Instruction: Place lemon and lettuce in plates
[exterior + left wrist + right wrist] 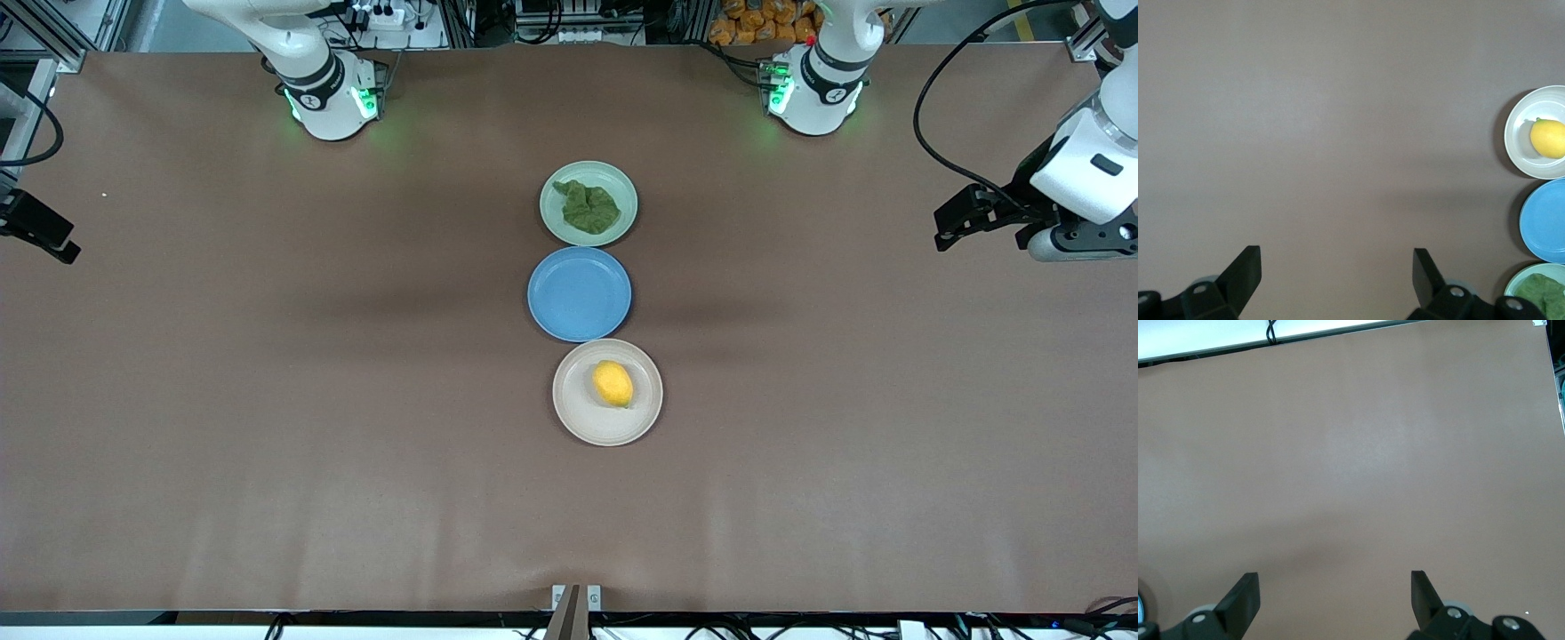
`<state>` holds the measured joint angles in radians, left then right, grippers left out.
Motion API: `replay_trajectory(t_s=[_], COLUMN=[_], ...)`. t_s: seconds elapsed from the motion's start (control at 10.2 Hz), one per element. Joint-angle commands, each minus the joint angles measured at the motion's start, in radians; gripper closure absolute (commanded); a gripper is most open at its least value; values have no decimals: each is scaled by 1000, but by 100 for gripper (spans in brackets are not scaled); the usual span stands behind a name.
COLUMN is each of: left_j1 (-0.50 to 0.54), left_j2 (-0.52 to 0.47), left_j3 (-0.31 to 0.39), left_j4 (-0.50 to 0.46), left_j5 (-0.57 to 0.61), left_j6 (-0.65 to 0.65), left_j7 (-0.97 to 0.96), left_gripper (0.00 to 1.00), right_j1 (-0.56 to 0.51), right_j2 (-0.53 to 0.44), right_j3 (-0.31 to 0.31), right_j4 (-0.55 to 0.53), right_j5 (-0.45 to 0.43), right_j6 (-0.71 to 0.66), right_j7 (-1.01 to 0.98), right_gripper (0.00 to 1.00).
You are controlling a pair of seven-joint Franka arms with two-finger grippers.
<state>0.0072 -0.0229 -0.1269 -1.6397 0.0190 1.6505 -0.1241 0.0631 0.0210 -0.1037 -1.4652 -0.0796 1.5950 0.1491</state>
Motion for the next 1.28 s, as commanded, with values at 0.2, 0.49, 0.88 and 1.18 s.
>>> replay_trajectory(t_s=[0.2, 0.49, 0.88, 1.18], left_j1=[10, 10, 8, 10], left_j2=[1, 8, 20, 49], left_j3=[-8, -8, -7, -2], left_j4=[3, 9, 29, 110], left_j5=[16, 13, 16, -36], left_j6=[-1, -5, 8, 15], left_j7=[-15, -23, -20, -22], left_gripper=[0, 0, 0, 0], right_j1=[15, 17, 33, 32], right_j2=[3, 3, 5, 5], right_j3=[-2, -2, -2, -4], right_j4=[14, 14, 14, 16], right_j5=[14, 23, 55, 70], right_j6=[-12, -30, -36, -56], right_j7=[-9, -80, -88, -88], right_gripper=[0, 0, 0, 0])
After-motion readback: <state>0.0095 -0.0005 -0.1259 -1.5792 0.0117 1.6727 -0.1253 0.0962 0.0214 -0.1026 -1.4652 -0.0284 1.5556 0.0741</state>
